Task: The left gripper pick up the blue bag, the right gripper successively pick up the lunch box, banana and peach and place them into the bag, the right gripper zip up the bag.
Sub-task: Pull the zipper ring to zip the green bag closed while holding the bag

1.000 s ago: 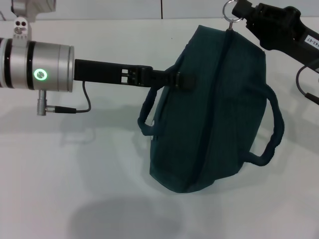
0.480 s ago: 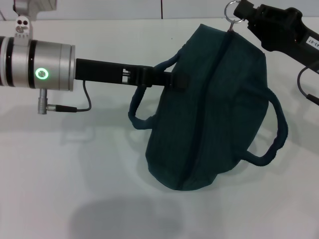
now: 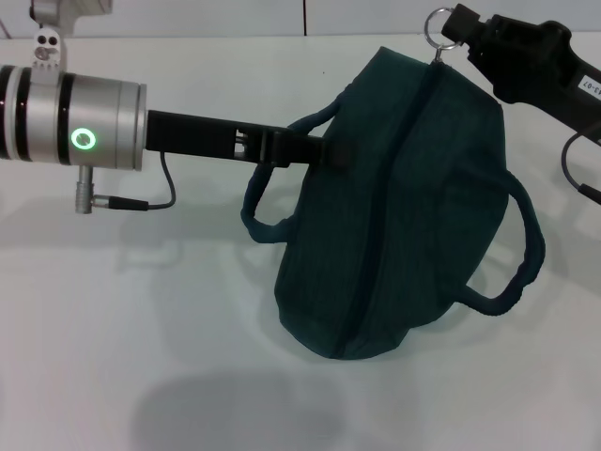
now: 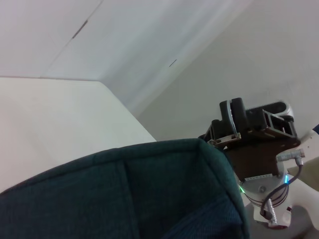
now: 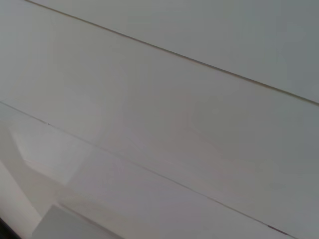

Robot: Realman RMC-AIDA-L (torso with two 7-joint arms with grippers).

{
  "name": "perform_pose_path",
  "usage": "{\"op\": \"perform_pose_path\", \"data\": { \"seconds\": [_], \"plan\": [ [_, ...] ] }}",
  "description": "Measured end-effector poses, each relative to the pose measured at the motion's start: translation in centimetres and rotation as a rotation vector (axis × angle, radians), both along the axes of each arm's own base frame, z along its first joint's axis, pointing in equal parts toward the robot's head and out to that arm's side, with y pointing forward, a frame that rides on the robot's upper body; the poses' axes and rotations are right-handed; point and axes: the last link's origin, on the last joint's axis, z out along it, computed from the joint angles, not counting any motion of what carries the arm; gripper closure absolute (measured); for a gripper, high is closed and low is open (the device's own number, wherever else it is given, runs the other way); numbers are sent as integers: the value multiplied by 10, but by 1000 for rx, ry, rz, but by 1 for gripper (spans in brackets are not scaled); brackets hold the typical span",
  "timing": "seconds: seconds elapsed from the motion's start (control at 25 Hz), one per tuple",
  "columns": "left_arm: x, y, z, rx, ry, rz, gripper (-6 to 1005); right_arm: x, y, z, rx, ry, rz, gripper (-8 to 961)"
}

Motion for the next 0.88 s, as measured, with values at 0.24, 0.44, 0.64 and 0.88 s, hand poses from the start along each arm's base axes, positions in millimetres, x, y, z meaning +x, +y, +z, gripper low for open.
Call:
{"op": "perform_pose_path", "data": {
  "seconds": [0.24, 0.44, 0.64, 0.88],
  "plan": [
    [0, -4, -1, 15, -13, -49, 960, 7, -3, -1, -5, 8, -26, 864],
    [2, -8, -3, 9, -25, -84, 960, 13, -5, 1, 0, 12, -54, 863],
    [4, -12, -8, 0, -33, -107, 960, 17, -6, 2, 2, 14, -70, 862],
    [8, -17, -10, -21, -49, -144, 960, 25, -6, 1, 7, -1, -107, 861]
  ]
}}
